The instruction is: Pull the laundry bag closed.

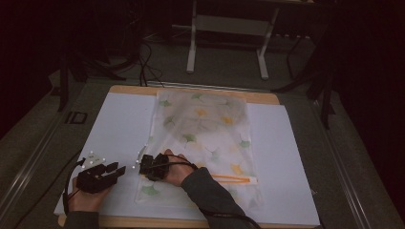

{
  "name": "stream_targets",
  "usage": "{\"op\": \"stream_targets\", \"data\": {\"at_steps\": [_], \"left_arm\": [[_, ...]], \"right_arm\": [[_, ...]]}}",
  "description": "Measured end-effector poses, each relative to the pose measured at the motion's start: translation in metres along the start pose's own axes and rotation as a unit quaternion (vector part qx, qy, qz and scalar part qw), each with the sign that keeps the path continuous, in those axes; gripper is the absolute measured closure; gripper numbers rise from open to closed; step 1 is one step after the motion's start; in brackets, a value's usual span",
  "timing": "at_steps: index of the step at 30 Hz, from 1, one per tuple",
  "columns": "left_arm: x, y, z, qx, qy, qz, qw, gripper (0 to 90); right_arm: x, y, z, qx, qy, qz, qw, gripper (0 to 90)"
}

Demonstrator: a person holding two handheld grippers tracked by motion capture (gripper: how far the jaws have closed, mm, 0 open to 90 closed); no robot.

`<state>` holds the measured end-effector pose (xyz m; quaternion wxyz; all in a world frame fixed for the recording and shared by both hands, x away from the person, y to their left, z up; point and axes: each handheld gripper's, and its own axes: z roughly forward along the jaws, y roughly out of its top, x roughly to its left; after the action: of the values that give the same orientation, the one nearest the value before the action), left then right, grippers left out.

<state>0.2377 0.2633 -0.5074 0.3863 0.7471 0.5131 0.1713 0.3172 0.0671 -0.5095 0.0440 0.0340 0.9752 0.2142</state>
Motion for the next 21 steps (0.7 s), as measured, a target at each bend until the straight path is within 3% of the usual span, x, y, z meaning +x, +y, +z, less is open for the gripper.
{"op": "stream_targets", "data": {"at_steps": [3, 6, 11, 12, 14, 17, 18, 21], "left_arm": [[-0.003, 0.001, 0.003, 0.016, -0.044, 0.001, 0.9989, 61.6], [-0.006, 0.001, 0.009, 0.032, -0.062, 0.001, 0.9976, 61.5], [-0.005, 0.000, 0.012, 0.037, -0.091, -0.013, 0.9951, 60.5], [-0.003, -0.001, 0.015, 0.035, -0.111, -0.030, 0.9927, 60.5], [-0.002, -0.001, 0.017, 0.034, -0.127, -0.042, 0.9904, 59.9], [-0.003, -0.001, 0.020, 0.037, -0.140, -0.049, 0.9883, 59.8], [-0.005, 0.000, 0.023, 0.047, -0.148, -0.048, 0.9867, 59.8], [-0.009, 0.000, 0.029, 0.062, -0.154, -0.047, 0.9850, 59.8]], "right_arm": [[0.000, -0.002, -0.001, -0.007, -0.001, -0.001, 1.0000, 84.3], [0.001, -0.002, -0.002, -0.009, -0.004, -0.005, 0.9999, 84.3], [0.001, -0.003, -0.007, -0.020, -0.011, -0.010, 0.9997, 84.4], [0.001, -0.003, -0.008, -0.021, -0.011, -0.010, 0.9997, 84.3], [0.002, -0.003, -0.009, -0.021, -0.012, -0.009, 0.9997, 84.3], [0.002, -0.003, -0.009, -0.021, -0.012, -0.009, 0.9997, 84.3], [0.002, -0.004, -0.008, -0.023, -0.013, -0.009, 0.9996, 84.3], [0.003, -0.004, -0.009, -0.028, -0.015, -0.009, 0.9995, 84.3]]}}
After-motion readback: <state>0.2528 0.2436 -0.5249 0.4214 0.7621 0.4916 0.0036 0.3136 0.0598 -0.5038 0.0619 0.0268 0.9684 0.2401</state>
